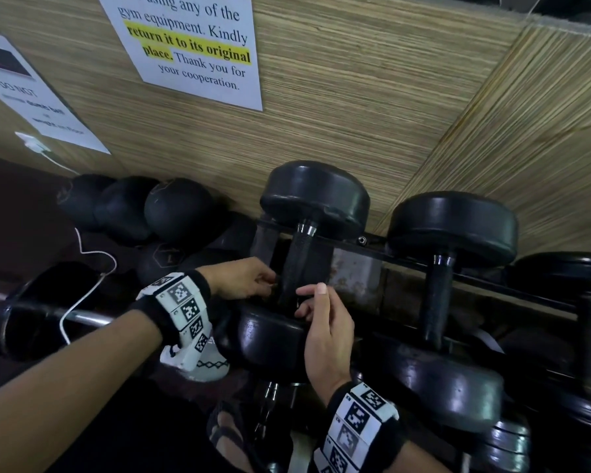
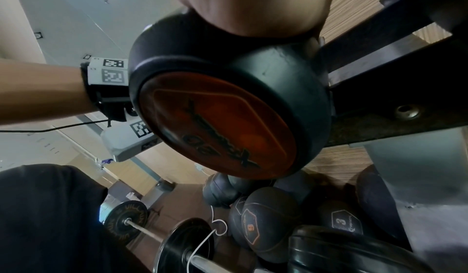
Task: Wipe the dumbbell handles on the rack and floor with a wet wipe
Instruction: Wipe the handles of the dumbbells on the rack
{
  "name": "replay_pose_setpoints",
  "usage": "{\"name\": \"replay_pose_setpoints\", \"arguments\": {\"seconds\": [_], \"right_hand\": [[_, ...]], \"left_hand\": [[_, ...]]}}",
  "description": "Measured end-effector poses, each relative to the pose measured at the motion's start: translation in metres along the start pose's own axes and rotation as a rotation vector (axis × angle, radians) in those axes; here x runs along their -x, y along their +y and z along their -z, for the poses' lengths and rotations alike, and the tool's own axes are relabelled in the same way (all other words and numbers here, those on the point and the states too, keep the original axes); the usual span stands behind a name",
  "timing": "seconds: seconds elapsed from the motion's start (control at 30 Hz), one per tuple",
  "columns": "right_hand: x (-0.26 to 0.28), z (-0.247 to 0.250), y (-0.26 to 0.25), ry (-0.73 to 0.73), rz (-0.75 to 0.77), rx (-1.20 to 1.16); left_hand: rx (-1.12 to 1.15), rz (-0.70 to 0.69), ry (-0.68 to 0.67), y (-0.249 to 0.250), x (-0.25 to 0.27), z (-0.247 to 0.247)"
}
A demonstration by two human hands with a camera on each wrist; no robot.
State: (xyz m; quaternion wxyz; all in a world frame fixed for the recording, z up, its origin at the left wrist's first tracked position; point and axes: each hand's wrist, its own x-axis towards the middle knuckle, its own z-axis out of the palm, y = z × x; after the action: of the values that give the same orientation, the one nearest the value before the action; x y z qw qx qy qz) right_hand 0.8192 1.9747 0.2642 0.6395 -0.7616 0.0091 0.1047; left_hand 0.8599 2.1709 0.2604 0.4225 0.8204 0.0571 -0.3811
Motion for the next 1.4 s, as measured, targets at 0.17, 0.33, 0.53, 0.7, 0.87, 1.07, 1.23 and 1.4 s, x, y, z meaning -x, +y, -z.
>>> {"name": "replay_pose_setpoints", "arguments": {"seconds": [0.17, 0.33, 0.53, 0.7, 0.87, 1.07, 1.23, 1.4], "right_hand": [[0.0, 0.0, 0.0, -0.004, 0.004, 0.011], [0.0, 0.0, 0.002, -0.008, 0.018, 0.021], [-0.001, 0.0, 0.004, -0.013, 0.025, 0.043], [-0.001, 0.001, 0.004, -0.024, 0.031, 0.049], [-0.001, 0.001, 0.005, -0.028, 0.025, 0.056], [-0.001, 0.001, 0.004, -0.032, 0.019, 0.064], [-0.001, 0.003, 0.003, -0.052, 0.032, 0.071], [0.0, 0.003, 0.002, -0.059, 0.032, 0.092]], "left_hand": [[0.205, -0.036, 0.003, -0.007, 0.013, -0.001], [0.2, -0.047, 0.09, -0.002, 0.034, 0.003], [0.125, -0.058, 0.047, -0.003, 0.027, 0.003], [0.181, -0.035, 0.03, -0.005, 0.018, -0.003], [0.195, -0.033, 0.142, -0.008, 0.027, -0.008], [0.293, -0.033, 0.044, -0.007, 0.017, -0.006], [0.374, -0.043, 0.046, -0.01, 0.015, -0.01], [0.142, -0.054, 0.156, -0.007, 0.03, -0.006]]}}
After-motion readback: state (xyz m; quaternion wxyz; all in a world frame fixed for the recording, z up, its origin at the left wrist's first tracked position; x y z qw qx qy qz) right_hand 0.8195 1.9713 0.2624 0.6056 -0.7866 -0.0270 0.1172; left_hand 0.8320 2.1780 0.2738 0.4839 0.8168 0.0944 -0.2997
